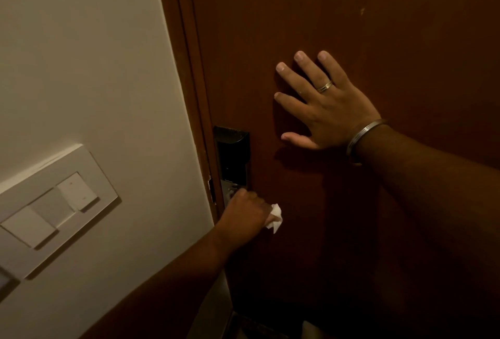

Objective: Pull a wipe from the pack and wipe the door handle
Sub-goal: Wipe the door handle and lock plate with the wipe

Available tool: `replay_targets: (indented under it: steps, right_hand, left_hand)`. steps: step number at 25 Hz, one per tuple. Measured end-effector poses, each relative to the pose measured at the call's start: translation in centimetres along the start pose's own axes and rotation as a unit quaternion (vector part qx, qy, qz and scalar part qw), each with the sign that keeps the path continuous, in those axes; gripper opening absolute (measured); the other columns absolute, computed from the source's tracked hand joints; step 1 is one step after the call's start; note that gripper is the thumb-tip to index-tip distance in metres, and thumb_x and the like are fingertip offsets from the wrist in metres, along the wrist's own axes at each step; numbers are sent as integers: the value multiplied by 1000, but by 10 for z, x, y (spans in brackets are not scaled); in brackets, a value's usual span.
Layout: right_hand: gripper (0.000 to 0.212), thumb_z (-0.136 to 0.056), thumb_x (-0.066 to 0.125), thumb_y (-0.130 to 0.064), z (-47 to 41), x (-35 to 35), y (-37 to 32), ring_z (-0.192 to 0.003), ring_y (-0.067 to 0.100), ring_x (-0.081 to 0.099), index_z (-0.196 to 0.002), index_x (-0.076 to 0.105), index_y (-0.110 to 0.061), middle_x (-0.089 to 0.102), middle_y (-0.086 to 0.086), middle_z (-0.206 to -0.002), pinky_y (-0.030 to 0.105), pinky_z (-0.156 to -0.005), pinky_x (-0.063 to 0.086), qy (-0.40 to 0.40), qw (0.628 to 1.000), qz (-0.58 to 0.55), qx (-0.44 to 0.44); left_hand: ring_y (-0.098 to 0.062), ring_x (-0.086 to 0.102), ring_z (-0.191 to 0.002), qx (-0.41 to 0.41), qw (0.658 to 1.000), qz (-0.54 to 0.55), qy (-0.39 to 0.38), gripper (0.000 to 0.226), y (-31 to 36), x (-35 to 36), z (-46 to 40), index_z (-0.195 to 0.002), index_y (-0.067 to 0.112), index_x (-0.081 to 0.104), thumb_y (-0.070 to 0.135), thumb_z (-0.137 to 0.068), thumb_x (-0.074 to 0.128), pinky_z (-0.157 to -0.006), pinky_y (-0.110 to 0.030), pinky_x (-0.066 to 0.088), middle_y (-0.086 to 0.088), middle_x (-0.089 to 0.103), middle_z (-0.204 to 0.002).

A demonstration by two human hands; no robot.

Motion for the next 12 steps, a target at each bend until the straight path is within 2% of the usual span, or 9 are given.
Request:
replay_targets:
  steps: [2, 5, 9, 12]
  right_hand:
    - [79, -91, 30, -76, 0, 0, 0, -146, 46, 27, -137, 51, -16, 29, 21, -159, 60, -118, 17, -3, 1000, -5, -1]
    - [78, -91, 30, -76, 1, 0, 0, -146, 46, 27, -137, 51, -16, 29, 21, -159, 60, -118, 17, -3, 1000, 2, -1]
    - [79, -91, 29, -75, -1, -1, -2, -146, 46, 27, -138, 50, -16, 30, 22, -159, 60, -118, 16, -4, 1000, 2, -1]
    - [78, -91, 29, -75, -1, -3, 1, -145, 46, 28, -137, 51, -15, 31, 22, -158, 60, -118, 18, 4, 1000, 5, 0]
  left_hand:
    - [-16, 63, -75, 32, 999, 13, 19, 6, -28, 0, 23, -91, 24, 66, 29, -89, 63, -73, -33, 48, 2, 71, -81]
    - [-18, 62, -82, 30, 999, -31, 15, 9, -55, -5, 40, -90, 24, 65, 22, -82, 70, -76, -35, 47, 3, 70, -85]
    - [-18, 61, -67, -40, 999, -32, -13, 13, -4, 3, 11, -72, 23, 63, 29, -74, 75, -66, -31, 44, 2, 68, -69]
    - [-19, 63, -74, -54, 998, 35, 1, 6, 3, 8, 12, -82, 23, 64, 27, -81, 69, -71, -32, 44, 1, 70, -77]
Point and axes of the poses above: each hand's wrist, its own z-axis away from the middle knuckle, its own x-axis out of the palm, y = z × x, the point moved 4 cm from there along -z, towards the middle knuckle
